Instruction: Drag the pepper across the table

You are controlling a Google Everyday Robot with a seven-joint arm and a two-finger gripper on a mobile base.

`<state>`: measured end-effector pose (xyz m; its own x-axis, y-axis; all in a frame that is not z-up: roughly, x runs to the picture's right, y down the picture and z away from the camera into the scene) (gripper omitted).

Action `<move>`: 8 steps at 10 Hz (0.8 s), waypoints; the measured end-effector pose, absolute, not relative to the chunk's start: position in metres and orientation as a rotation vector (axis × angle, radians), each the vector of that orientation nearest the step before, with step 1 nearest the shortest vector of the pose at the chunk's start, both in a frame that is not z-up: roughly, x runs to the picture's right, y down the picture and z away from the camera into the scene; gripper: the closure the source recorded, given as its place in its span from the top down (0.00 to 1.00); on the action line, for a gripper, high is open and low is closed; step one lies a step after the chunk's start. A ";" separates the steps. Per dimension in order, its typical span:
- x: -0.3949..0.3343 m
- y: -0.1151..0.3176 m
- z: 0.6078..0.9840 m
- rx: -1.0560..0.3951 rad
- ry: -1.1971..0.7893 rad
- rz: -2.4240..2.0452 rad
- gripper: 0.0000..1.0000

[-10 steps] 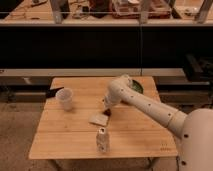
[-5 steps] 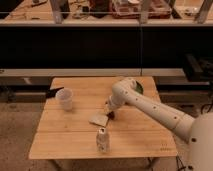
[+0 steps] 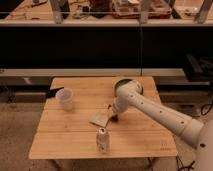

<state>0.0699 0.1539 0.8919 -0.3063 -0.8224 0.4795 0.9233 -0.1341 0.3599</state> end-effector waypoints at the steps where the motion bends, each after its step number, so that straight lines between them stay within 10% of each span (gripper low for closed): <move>1: 0.075 0.157 0.891 -0.202 -0.709 -1.739 0.44; 8: 0.107 0.181 0.874 -0.261 -0.701 -1.688 0.44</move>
